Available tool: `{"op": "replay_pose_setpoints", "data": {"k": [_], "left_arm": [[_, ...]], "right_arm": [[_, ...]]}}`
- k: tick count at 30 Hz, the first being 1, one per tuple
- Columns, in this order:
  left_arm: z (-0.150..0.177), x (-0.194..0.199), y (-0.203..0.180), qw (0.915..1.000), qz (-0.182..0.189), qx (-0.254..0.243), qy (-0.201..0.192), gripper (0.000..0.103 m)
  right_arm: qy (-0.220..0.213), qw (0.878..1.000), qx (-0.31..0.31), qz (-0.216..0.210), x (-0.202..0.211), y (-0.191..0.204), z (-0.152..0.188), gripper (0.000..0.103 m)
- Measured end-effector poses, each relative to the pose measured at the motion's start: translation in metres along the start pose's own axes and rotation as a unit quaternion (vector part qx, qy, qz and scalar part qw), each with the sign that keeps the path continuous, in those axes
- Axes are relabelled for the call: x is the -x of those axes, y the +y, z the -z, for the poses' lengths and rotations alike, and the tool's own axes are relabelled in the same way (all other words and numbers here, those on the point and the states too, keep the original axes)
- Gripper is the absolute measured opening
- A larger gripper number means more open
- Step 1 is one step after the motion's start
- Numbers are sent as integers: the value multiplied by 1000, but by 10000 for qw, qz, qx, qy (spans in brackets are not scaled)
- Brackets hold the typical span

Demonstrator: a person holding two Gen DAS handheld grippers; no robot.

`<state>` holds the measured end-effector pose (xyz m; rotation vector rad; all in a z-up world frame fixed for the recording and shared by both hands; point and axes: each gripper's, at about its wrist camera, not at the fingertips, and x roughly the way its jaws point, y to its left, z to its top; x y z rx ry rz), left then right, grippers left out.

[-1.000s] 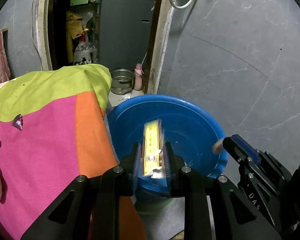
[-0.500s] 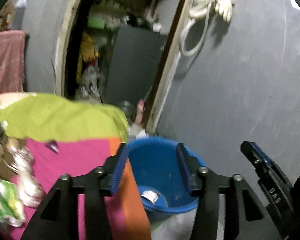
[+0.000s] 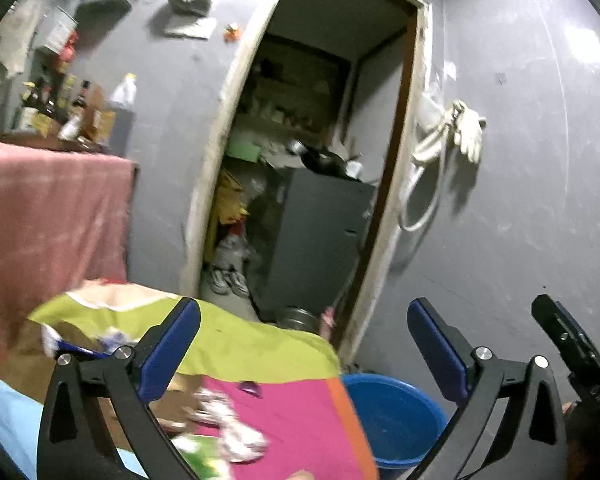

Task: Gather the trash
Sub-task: 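Open both tools to drop the wrapper and scrap into the basin, then move both tools back over the trash on the quilt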

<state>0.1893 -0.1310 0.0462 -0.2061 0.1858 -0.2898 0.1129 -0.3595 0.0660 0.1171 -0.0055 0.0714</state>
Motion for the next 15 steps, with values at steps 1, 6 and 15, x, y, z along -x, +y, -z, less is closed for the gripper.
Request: {"op": "replay_pose_setpoints", "data": {"k": [1,6,15], "left_arm": [[-2,7,6,10000,-77,-35,-27,101],[1,42,32,9990,-334,-198,-205,102],[10,88,73,9960,-714,-330,-414,102]], "right_arm": [[-58,10000,3,-40,2,8,-2,92],[-305,9992,-44,-238,13,40,-3,103],[-434,9975,-16,-558,22,91,8,103]]}}
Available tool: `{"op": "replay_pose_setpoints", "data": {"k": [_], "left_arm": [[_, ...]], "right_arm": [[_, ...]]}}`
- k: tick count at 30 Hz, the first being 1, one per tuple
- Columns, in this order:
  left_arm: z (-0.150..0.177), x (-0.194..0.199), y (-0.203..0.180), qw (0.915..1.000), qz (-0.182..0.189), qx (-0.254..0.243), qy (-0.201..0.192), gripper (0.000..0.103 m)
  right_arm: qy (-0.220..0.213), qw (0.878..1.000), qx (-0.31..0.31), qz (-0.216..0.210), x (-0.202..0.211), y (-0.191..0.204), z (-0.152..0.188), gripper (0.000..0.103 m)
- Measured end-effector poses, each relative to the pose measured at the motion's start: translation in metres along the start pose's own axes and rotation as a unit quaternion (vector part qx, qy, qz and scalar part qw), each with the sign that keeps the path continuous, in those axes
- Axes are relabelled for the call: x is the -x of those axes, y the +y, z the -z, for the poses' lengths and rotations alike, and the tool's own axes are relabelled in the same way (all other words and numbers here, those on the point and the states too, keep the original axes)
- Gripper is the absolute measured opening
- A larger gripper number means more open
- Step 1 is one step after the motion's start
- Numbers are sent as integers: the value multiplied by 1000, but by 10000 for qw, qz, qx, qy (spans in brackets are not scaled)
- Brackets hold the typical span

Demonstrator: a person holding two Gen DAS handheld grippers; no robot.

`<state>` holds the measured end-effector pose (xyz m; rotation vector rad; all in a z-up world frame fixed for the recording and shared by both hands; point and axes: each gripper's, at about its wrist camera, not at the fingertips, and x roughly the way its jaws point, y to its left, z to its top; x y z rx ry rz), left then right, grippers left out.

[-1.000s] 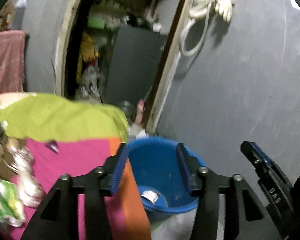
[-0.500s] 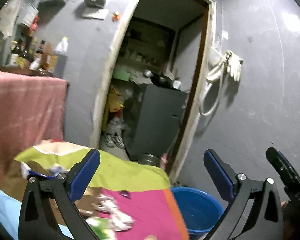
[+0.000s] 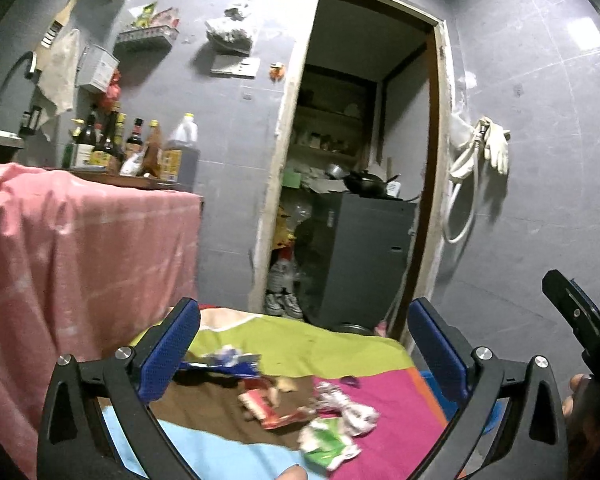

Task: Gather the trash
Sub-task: 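Move both tools back over the trash on the quilt, then grasp the red-white wrapper with the left tool while the right tool grasps the white twisted paper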

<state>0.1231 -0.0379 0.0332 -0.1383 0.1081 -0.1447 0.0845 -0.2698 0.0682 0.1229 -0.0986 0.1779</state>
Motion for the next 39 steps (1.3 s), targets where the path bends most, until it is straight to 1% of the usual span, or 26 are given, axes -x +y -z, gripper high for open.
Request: {"op": "replay_pose_setpoints", "data": {"k": [6,9,13,18,19,20,22,23,24,26,27,28,29,32,33,34,35,36,37,38,39], "left_arm": [[11,14,27,9996,-271,-64,-87,102],[21,14,36,9992,-375,-109,-1,102],[37,5,47,9985,-248,-25,486,102],[59,-16,54,9933,-134,173,1136,101],[60,-20,55,9925,-124,206,1198,101],[63,-24,55,9915,-106,232,1276,101],[65,-31,55,9896,-96,242,1413,101],[67,-37,56,9877,-73,260,1542,101],[67,-41,57,9863,-42,293,1625,101],[71,-53,61,9817,-6,425,1856,98],[71,-56,62,9802,19,465,1926,95],[72,-61,63,9775,37,516,2046,91],[74,-67,65,9747,58,568,2161,89],[78,-79,67,9674,109,673,2440,76],[79,-82,66,9645,135,711,2542,70],[81,-86,66,9616,165,758,2632,66],[83,-90,67,9581,200,837,2732,64],[84,-93,68,9560,227,891,2788,62],[86,-96,69,9526,274,973,2871,58],[88,-100,69,9493,301,1031,2956,56],[89,-104,70,9464,314,1074,3029,51]], "right_arm": [[19,9999,55,-132,-3,23,13,103],[126,9997,132,-182,-7,31,23,103],[515,9980,212,-287,-21,34,39,103],[1160,9925,184,-329,-42,27,60,103],[1271,9911,192,-337,-46,26,64,103],[1385,9895,217,-348,-50,25,68,101],[1556,9867,274,-385,-57,24,75,94],[1675,9846,304,-403,-62,25,79,92],[1765,9829,310,-429,-67,24,82,88],[1945,9791,302,-507,-76,25,88,86],[2009,9776,310,-538,-79,25,91,84],[2101,9754,333,-575,-84,25,94,79],[2211,9726,364,-623,-89,27,98,77],[2472,9654,401,-721,-100,29,107,69],[2554,9631,399,-745,-104,29,110,64],[2640,9607,410,-750,-107,29,112,61],[2749,9575,432,-761,-111,29,116,58],[2820,9552,447,-775,-114,29,118,53],[2885,9531,462,-791,-117,30,120,51],[2939,9512,476,-812,-119,30,122,51],[3011,9485,496,-844,-121,30,124,50]]}}
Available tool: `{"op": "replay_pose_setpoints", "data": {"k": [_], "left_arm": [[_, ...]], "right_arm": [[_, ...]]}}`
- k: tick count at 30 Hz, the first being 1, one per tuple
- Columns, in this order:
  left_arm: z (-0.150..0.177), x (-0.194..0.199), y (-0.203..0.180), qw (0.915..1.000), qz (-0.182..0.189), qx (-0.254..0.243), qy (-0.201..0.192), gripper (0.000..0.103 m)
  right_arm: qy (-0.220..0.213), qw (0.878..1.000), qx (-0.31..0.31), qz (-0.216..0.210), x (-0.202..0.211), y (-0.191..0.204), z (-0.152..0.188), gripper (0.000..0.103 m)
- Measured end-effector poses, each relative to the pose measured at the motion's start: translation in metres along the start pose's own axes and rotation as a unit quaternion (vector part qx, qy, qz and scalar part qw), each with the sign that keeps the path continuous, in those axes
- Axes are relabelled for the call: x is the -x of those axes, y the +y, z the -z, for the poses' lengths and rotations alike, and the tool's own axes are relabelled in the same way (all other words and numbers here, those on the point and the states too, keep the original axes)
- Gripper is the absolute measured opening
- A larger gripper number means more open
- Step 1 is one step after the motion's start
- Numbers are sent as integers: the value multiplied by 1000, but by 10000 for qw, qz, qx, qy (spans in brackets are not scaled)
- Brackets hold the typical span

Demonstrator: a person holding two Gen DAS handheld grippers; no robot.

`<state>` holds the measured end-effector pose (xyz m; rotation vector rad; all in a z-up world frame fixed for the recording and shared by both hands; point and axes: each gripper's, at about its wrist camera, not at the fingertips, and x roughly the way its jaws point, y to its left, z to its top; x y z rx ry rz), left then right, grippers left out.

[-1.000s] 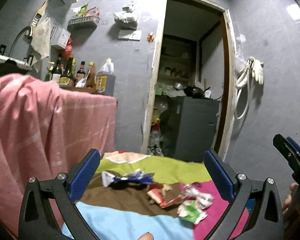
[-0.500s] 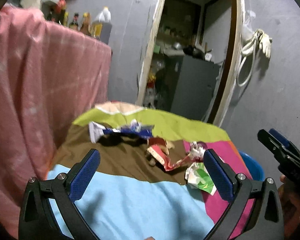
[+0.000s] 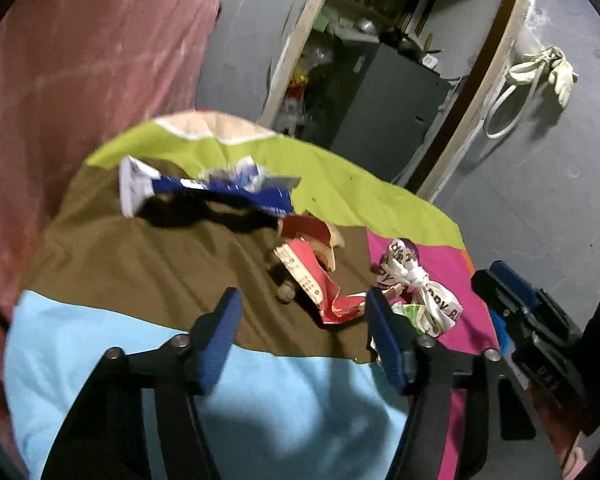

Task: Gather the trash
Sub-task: 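Grasp the red-white wrapper with the left tool while the right tool grasps the white twisted paper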

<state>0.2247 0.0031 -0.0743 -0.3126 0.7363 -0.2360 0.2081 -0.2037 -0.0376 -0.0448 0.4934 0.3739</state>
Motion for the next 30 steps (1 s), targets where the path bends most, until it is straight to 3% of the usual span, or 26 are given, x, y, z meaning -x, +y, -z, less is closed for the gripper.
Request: {"op": "replay_pose_setpoints", "data": {"k": [3,8,14,15,18,24,30], "left_arm": [[-2,-8,1,9998,63,108,163,43],[-3,-18,2,9990,168,280,315,42],[-5,-23,7,9980,224,393,445,17],[-5,-24,5,9980,239,391,442,12],[-6,-21,3,9981,274,371,400,9],[-6,-7,-4,9993,287,213,96,8],[-4,28,-26,9973,114,-321,-649,8]], "right_arm": [[196,9998,55,-78,-8,-1,3,48],[490,9986,56,-216,-22,-2,7,46],[823,9959,-77,-363,-39,-3,15,41],[868,9953,-113,-408,-41,-4,17,37],[917,9942,-199,-525,-41,-5,20,22],[646,9958,-300,-576,-24,-9,19,12],[-7,9981,-344,-517,7,-10,10,10]]}}
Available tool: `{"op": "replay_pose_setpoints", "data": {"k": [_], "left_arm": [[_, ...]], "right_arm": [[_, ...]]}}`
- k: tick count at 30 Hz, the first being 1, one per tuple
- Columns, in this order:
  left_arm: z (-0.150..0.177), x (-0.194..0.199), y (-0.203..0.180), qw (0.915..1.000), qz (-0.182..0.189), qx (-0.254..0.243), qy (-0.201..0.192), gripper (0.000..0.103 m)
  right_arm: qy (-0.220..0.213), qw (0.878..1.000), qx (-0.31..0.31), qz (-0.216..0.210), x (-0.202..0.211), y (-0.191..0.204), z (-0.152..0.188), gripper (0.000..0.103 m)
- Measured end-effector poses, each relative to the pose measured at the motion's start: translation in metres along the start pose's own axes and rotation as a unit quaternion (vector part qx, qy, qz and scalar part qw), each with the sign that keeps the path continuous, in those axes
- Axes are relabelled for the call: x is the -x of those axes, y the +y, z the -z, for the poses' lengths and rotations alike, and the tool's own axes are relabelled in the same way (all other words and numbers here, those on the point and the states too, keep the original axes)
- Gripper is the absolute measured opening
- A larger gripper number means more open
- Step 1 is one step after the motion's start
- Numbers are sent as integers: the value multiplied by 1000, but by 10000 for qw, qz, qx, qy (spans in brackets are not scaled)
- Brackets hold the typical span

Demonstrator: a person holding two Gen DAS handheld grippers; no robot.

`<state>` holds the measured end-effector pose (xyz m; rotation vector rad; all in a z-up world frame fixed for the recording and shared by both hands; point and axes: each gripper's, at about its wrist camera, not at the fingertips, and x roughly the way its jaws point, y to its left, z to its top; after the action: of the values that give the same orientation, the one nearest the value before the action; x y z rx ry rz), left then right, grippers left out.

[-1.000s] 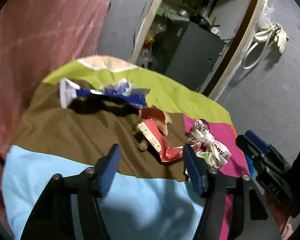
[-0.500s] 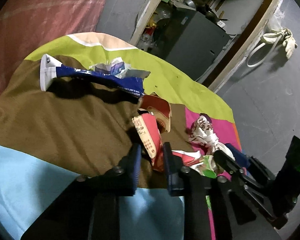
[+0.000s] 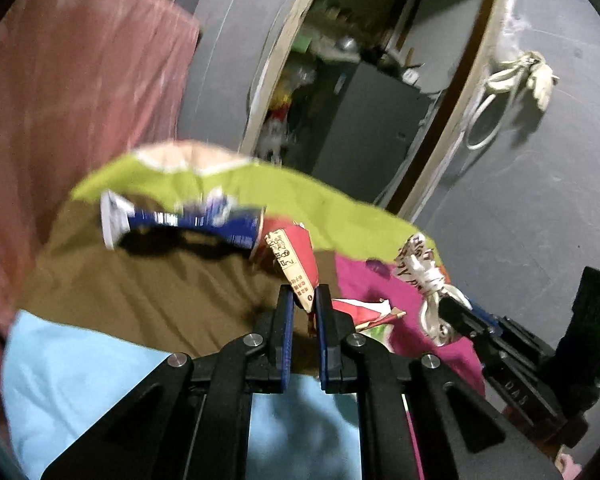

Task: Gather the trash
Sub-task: 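Grasp the red-white wrapper with the left tool while the right tool grasps the white twisted paper, then lift both held wrappers and carry them over the blue basin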

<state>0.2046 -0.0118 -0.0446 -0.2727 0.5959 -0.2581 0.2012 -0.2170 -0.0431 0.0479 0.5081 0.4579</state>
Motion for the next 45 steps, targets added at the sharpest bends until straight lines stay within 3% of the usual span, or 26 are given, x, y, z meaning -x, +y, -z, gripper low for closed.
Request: {"op": "replay_pose_setpoints", "data": {"k": [4,11,21,36,45], "left_arm": [[-2,23,-23,9977,-47,-378,-554,8],[-11,49,-72,9862,8,-829,-1434,8],[-17,52,-142,9695,457,-1120,-2130,8],[-1,27,-235,9539,948,-1320,-2522,8],[7,-6,-259,9572,925,-1444,-2331,8]], "right_arm": [[-639,9979,75,107,30,6,-11,10],[-1627,9850,225,521,87,13,-39,10],[-2407,9581,410,1495,150,-4,-47,10],[-2816,9227,485,2589,205,-64,-22,10],[-2768,9206,270,2743,205,-100,-2,11]]}}
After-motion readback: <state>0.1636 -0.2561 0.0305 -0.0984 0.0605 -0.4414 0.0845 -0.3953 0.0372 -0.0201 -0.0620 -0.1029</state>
